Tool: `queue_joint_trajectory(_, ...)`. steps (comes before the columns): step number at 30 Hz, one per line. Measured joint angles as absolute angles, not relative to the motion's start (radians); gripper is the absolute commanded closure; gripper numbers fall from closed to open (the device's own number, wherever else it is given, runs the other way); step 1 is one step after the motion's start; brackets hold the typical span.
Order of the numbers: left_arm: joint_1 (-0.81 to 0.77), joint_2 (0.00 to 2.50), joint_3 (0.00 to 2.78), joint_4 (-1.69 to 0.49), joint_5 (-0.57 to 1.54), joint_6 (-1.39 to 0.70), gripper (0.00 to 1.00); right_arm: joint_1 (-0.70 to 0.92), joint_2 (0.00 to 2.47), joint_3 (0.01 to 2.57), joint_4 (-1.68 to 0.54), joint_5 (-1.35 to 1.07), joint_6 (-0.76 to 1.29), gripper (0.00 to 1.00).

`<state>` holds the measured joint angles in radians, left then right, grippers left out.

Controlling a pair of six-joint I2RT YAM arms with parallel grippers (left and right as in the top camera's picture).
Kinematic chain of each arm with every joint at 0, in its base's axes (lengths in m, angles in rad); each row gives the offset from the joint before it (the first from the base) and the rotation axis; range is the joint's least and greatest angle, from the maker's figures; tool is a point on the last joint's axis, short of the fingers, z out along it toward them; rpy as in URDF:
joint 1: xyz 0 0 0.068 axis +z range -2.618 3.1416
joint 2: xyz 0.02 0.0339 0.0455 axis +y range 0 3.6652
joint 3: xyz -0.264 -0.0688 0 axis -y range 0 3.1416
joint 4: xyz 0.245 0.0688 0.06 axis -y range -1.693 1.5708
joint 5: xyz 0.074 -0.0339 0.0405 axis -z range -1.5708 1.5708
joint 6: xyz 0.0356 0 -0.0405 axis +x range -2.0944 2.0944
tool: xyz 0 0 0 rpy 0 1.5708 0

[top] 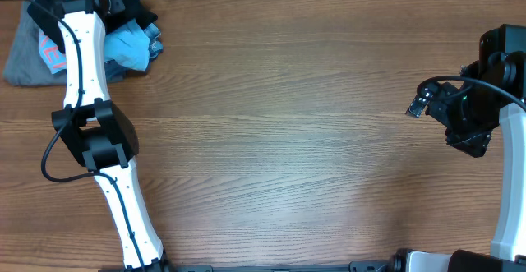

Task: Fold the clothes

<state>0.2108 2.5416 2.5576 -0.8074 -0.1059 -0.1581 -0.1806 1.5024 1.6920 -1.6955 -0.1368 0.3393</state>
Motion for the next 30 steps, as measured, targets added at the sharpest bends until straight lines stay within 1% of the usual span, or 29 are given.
queue_joint_trajectory(3,0.21,2.543,2.558,-0.813,-0.106,-0.158,0.48,-0.181,1.502,1.692,-1.695,-0.133,0.339,0.0)
queue_joint_trajectory(5,0.209,2.543,2.558,-0.816,-0.106,-0.159,0.41,-0.181,1.502,1.692,-1.695,-0.13,0.34,0.0)
queue_joint_trajectory(7,0.209,2.542,2.558,-0.819,-0.106,-0.158,0.37,-0.181,1.502,1.692,-1.687,-0.125,0.353,0.0)
queue_joint_trajectory(8,0.209,2.539,2.558,-0.821,-0.105,-0.158,0.34,-0.181,1.502,1.692,-1.679,-0.122,0.358,0.0)
queue_joint_trajectory(9,0.209,2.532,2.558,-0.826,-0.105,-0.158,0.2,-0.181,1.502,1.692,-1.667,-0.122,0.363,0.0)
queue_joint_trajectory(10,0.209,2.522,2.558,-0.834,-0.106,-0.158,0.07,-0.181,1.502,1.692,-1.655,-0.121,0.367,0.0)
queue_joint_trajectory(11,0.209,2.508,2.557,-0.843,-0.106,-0.159,0.02,-0.181,1.502,1.692,-1.646,-0.121,0.371,0.0)
queue_joint_trajectory(12,0.209,2.491,2.555,-0.854,-0.103,-0.16,0.0,-0.181,1.5,1.692,-1.636,-0.121,0.373,0.0)
queue_joint_trajectory(15,0.209,2.413,2.553,-0.885,-0.089,-0.159,0.0,-0.181,1.476,1.691,-1.616,-0.121,0.377,0.0)
queue_joint_trajectory(22,0.19,2.092,2.554,-1.055,0.04,-0.159,0.0,-0.181,1.323,1.69,-1.616,-0.118,0.377,0.0)
queue_joint_trajectory(27,0.18,1.888,2.559,-1.261,0.173,-0.176,0.0,-0.181,1.155,1.689,-1.658,-0.12,0.353,0.0)
queue_joint_trajectory(30,0.18,1.814,2.56,-1.392,0.236,-0.185,0.0,-0.181,1.036,1.688,-1.691,-0.127,0.329,0.0)
